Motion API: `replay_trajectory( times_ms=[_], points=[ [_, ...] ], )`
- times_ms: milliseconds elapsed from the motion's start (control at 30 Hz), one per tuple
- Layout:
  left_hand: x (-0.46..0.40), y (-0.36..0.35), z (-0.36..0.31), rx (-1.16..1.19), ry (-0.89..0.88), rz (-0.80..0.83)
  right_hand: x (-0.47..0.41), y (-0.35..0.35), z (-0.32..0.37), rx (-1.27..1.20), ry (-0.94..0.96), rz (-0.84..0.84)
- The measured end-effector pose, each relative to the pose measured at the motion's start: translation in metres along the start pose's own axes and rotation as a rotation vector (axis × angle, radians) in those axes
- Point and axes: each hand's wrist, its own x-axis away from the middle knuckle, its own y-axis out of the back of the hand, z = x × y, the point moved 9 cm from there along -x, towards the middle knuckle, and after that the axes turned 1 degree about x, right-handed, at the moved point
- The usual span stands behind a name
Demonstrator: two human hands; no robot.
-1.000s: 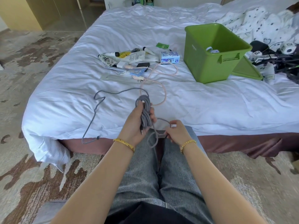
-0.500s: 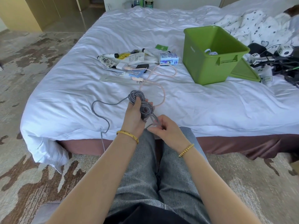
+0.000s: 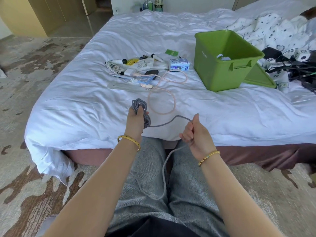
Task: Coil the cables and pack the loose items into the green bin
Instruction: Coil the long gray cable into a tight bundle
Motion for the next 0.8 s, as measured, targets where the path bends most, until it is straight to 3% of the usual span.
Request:
replay_trajectory(
  times_ms=[100, 233, 300, 400, 500, 567, 633, 700, 800],
  points=[
    [-0.004, -0.007, -0.001, -0.246, -0.045, 0.081, 0.000, 0.007, -0.009, -0.019, -0.085, 0.006],
    [0.003, -0.034, 0.017, -0.735, -0.060, 0.379, 0.001, -0.002, -0.004, 0.130, -0.026, 0.126],
    [0.009, -0.041, 0.028, -0.832, -0.023, 0.472, 0.002, -0.009, 0.000, 0.210, -0.003, 0.168],
    [0.021, -0.050, 0.043, -0.829, 0.055, 0.571, 0.001, -0.016, 0.006, 0.356, 0.042, 0.218],
    [0.037, -0.060, 0.056, -0.551, 0.182, 0.678, -0.002, -0.017, 0.007, 0.450, 0.067, 0.228],
    [0.046, -0.068, 0.057, -0.582, 0.079, 0.816, -0.005, -0.014, 0.004, 0.454, 0.064, 0.214],
    [0.051, -0.072, 0.060, -0.777, -0.031, 0.909, -0.007, -0.013, -0.001, 0.466, 0.060, 0.206],
    [0.052, -0.071, 0.062, -0.884, -0.075, 0.921, -0.008, -0.010, -0.007, 0.452, 0.042, 0.182],
    [0.052, -0.066, 0.060, -0.780, -0.034, 0.878, -0.012, -0.004, -0.014, 0.394, -0.003, 0.123]
  ],
)
